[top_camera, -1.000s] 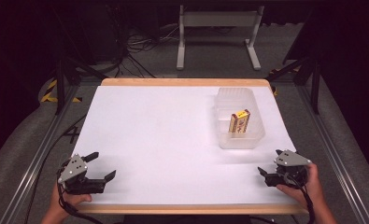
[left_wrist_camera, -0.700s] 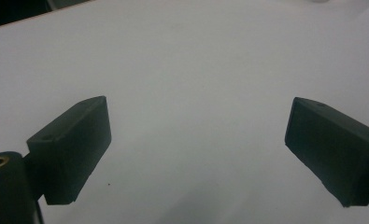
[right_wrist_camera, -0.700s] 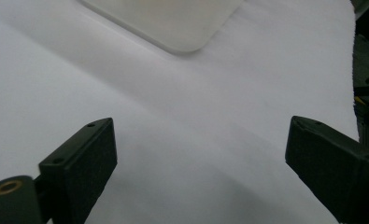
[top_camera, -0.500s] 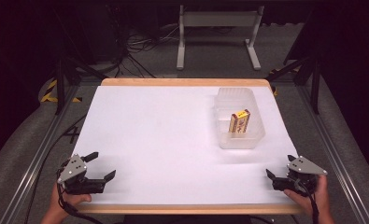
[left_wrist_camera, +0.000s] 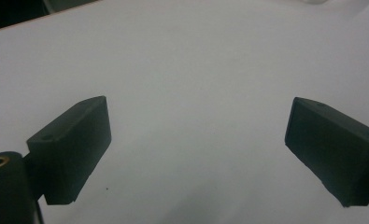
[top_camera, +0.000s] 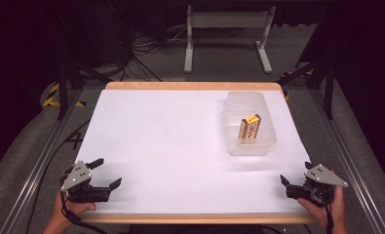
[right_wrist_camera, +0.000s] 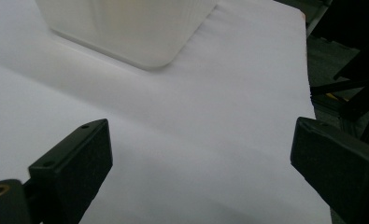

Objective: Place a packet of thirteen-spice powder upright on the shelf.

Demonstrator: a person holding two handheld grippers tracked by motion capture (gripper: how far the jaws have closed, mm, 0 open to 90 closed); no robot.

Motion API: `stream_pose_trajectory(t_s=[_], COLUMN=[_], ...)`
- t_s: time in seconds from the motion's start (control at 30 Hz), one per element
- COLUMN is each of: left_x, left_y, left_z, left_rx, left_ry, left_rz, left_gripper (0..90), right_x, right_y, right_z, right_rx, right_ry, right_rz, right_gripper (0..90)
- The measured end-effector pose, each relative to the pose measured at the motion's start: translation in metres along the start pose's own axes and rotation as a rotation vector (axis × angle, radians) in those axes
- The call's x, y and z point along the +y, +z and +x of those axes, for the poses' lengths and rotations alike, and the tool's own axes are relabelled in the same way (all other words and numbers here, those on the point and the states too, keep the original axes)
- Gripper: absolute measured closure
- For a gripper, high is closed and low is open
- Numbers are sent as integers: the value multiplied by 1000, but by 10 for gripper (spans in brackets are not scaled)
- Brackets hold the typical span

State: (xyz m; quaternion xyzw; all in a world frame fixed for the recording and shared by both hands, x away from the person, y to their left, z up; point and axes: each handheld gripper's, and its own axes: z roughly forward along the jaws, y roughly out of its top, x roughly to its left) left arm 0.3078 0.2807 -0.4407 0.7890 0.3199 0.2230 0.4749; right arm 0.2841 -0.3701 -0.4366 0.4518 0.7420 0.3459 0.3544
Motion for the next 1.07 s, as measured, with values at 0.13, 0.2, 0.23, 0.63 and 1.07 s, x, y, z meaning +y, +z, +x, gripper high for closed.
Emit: stream_pose_trajectory(t_s=[0.13,0.2,0.23,0.63,1.07], left_x=[0,0,0,0,1], left_y=[0,0,0,1,4], left_z=[1,1,1,1,0], left_rx=[1,1,1,2,4], left_ry=[-3,-6,-6,-4,-7], left_rz=[-3,-3,1,2,12], left_gripper=[78,78,78,78,77], right_x=[0,0,0,0,0], right_y=[3,4,4,4,7], right_z=[1,3,3,4,7], right_rx=[-1,4,2,5,30], right_ry=[-6,-14,-17,-26,-29], right_rz=[5,12,15,18,32], right_gripper=[60,61,61,61,59])
